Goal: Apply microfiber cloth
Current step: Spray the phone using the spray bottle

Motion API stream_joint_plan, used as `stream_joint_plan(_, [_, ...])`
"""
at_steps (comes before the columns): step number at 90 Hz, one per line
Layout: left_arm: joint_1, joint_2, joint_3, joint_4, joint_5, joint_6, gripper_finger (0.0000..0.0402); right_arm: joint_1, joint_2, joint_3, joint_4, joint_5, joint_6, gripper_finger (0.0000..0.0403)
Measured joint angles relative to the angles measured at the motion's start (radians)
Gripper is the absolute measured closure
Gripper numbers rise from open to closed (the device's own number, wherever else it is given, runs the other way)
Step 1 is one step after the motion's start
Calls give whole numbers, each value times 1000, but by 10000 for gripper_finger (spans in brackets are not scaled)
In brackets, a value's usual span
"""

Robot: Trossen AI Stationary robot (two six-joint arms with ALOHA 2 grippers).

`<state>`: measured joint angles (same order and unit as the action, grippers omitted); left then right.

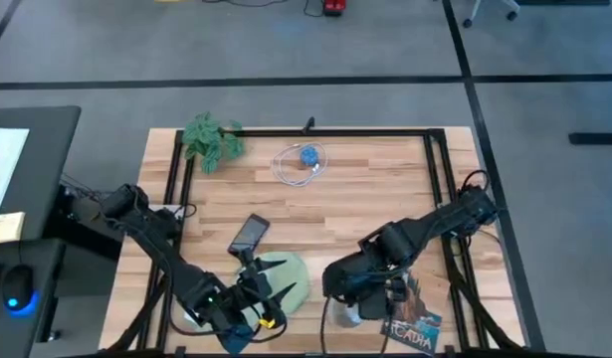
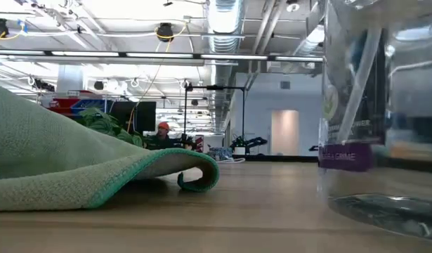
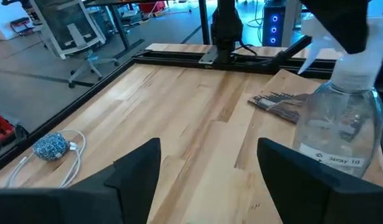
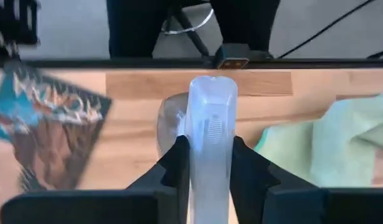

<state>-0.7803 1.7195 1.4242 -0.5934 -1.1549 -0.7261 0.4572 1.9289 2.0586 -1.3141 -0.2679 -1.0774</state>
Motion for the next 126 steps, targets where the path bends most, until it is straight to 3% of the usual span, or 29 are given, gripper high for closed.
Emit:
stream_joint_plan(9, [0, 0, 0, 0, 0, 4, 157, 0, 5, -4, 22, 76, 17, 275])
stream_joint_plan(23, [0, 0, 0, 0, -1, 4, 157, 19, 11, -8, 31, 281, -11, 235])
stream_joint_plan(48, [4, 0, -1, 0, 57, -14, 157, 116, -8, -7, -4, 643, 52, 216])
stream_joint_plan(54, [10, -1, -14, 10, 90, -17, 157, 143, -24, -6, -48, 726, 210, 218])
stream_joint_plan(63, [18, -1, -38, 13, 113, -20, 157, 176, -35, -4, -127, 780, 637, 220])
stream_joint_plan(75, [25, -1, -85, 39, 112, -16, 157, 204, -42, -15, -259, 697, 1242, 221])
stream_joint_plan(83, [34, 0, -96, 49, 110, -15, 157, 258, -64, -56, -231, 631, 1494, 225])
stream_joint_plan(98, [48, 0, -123, 88, 106, 28, 157, 435, -65, -116, -217, 685, 1867, 246])
stream_joint_plan(108, [53, 0, -141, 111, 102, 41, 157, 520, -61, -187, -91, 747, 2106, 261])
stream_joint_plan(114, [56, 0, -151, 114, 103, 42, 157, 544, -59, -232, 52, 772, 2142, 266])
stream_joint_plan(126, [56, 0, -153, 119, 100, 37, 157, 554, -58, -311, 314, 937, 2110, 263])
